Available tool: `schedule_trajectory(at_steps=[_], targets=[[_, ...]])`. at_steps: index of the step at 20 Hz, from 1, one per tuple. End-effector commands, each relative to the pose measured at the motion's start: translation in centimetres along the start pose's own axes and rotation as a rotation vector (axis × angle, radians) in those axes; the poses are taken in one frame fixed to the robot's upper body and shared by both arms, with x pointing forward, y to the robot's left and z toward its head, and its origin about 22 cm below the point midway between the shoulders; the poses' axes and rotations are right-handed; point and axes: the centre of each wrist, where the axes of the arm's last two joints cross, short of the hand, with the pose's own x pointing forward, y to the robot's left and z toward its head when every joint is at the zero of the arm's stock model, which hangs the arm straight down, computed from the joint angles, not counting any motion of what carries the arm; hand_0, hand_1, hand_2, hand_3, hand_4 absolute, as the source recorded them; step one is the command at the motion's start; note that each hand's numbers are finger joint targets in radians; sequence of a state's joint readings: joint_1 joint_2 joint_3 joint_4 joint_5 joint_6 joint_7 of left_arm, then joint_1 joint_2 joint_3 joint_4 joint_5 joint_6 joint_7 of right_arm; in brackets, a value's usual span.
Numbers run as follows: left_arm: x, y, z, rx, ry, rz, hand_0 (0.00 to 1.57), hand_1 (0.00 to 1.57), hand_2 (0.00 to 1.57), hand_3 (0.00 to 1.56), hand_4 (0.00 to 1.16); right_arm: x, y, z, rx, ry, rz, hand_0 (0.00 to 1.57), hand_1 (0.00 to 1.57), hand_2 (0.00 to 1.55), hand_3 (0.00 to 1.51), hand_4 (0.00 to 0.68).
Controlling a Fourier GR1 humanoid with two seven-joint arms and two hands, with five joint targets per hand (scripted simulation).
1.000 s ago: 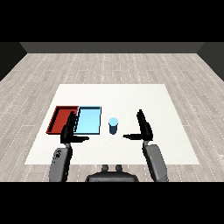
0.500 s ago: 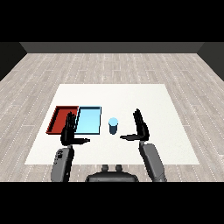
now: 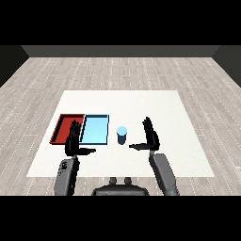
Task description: Pick the blue can and put it in the blue box
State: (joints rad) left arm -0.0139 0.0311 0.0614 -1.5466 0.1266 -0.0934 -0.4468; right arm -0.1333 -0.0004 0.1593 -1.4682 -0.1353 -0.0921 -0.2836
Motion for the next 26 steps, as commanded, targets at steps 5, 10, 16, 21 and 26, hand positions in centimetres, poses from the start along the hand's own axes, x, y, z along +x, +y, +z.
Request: schedule_trajectory(at_steps=[5, 10, 16, 21, 26], targets=[[0.5, -0.1, 0.0, -0.005, 0.01, 0.032, 0.0, 0.0, 0.0, 0.0, 0.0, -2.6, 0.5, -1.0, -0.023, 0.061, -0.037, 0.0, 0.0, 0.0, 0.0, 0.0], [0.0, -0.1, 0.5, 0.008, 0.005, 0.006, 0.0, 0.0, 0.0, 0.0, 0.0, -2.8, 0.8, -0.6, -0.028, 0.107, -0.073, 0.0, 0.0, 0.0, 0.0, 0.0], [0.3, -0.8, -0.1, 0.019, -0.011, 0.013, 0.0, 0.0, 0.0, 0.0, 0.0, -3.8, 1.2, 0.1, -0.033, 0.163, -0.081, 0.0, 0.0, 0.0, 0.0, 0.0], [3.0, 0.2, 0.3, 0.031, -0.007, 0.036, 0.0, 0.0, 0.0, 0.0, 0.0, -5.5, 2.6, -1.5, -0.041, 0.172, -0.076, 0.0, 0.0, 0.0, 0.0, 0.0], [0.3, 0.4, -0.2, 0.027, -0.015, 0.015, 0.0, 0.0, 0.0, 0.0, 0.0, -6.4, 3.2, -1.3, -0.04, 0.18, -0.105, 0.0, 0.0, 0.0, 0.0, 0.0]])
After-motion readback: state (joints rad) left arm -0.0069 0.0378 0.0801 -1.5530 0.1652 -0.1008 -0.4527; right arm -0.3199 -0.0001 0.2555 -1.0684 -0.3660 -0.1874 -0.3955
